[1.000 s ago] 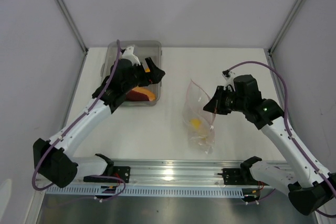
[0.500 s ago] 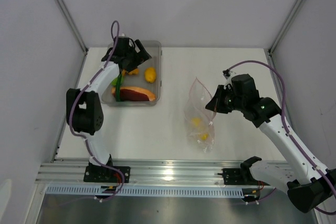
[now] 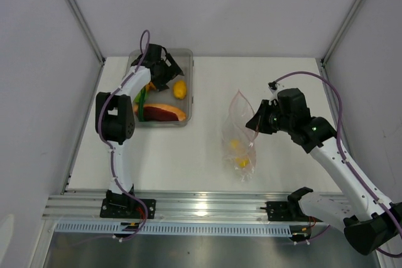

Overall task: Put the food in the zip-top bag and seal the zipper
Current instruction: Pick up the fake vegetable from the bin.

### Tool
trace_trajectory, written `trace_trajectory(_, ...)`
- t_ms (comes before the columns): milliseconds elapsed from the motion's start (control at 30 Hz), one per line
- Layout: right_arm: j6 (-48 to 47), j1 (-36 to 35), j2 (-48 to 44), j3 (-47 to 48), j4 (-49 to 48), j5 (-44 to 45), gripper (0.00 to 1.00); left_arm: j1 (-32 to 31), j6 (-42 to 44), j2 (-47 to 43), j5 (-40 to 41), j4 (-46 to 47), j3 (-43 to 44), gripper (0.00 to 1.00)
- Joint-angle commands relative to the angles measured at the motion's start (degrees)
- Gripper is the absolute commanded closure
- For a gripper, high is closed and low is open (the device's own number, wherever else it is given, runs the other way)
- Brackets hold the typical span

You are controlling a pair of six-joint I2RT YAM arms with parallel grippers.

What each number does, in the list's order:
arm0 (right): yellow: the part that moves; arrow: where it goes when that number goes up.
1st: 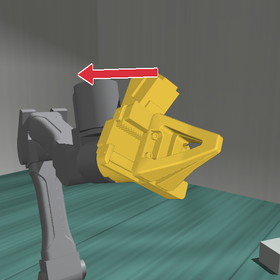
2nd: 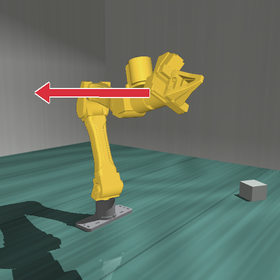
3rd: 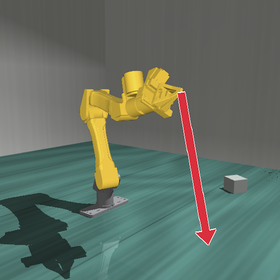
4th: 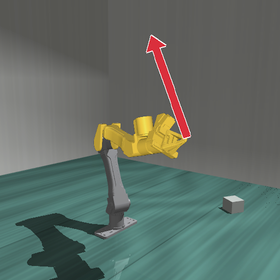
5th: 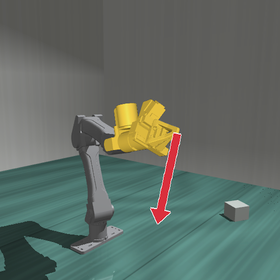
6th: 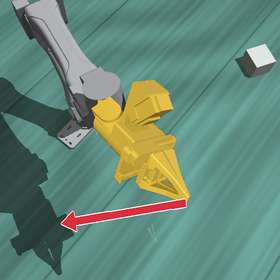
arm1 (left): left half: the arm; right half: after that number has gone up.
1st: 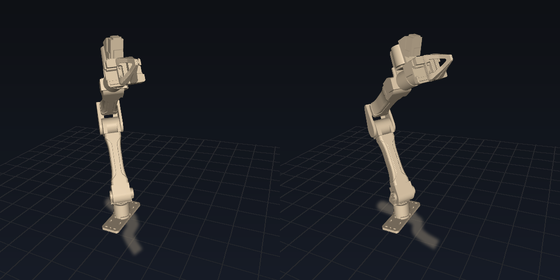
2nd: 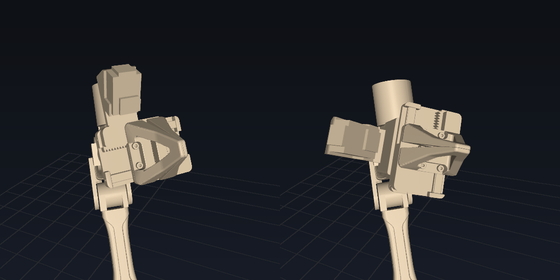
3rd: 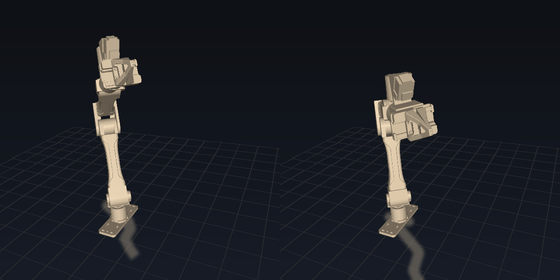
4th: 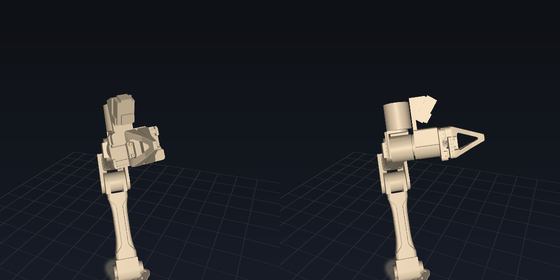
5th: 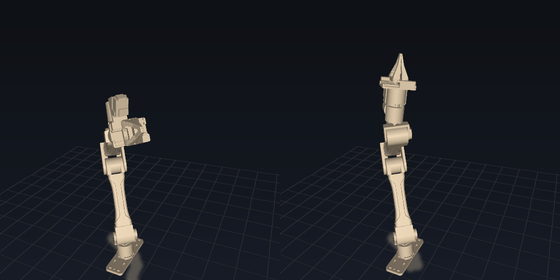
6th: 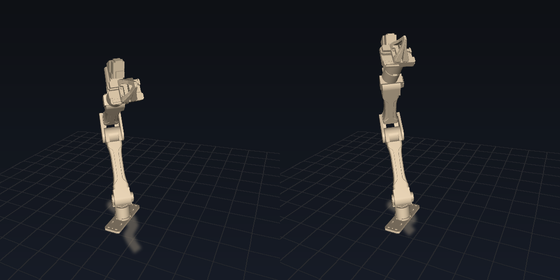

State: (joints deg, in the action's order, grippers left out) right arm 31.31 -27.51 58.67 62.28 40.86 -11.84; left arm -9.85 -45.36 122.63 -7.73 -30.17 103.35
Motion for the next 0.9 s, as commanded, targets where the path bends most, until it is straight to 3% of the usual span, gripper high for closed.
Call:
trace_trajectory(0,0.9,0.3,-0.6,-0.4,-3.0,0.6,1.0,0.4,-2.8,2.0,-0.6,-4.6,4.1,0.05)
trace_trajectory(233,1.2,0.4,-1.1,-0.2,-3.4,0.8,1.0,0.6,-5.3,5.1,-4.8,-5.8,3.8,0.07)
trace_trajectory(500,0.8,0.5,-2.6,-0.1,-1.6,1.9,1.0,0.5,-10.0,7.4,-9.1,-2.8,1.7,0.17)
trace_trajectory(867,0.9,0.6,-3.3,-1.6,-3.0,0.5,1.0,0.6,-8.8,6.7,-5.3,-2.0,-0.8,0.41)
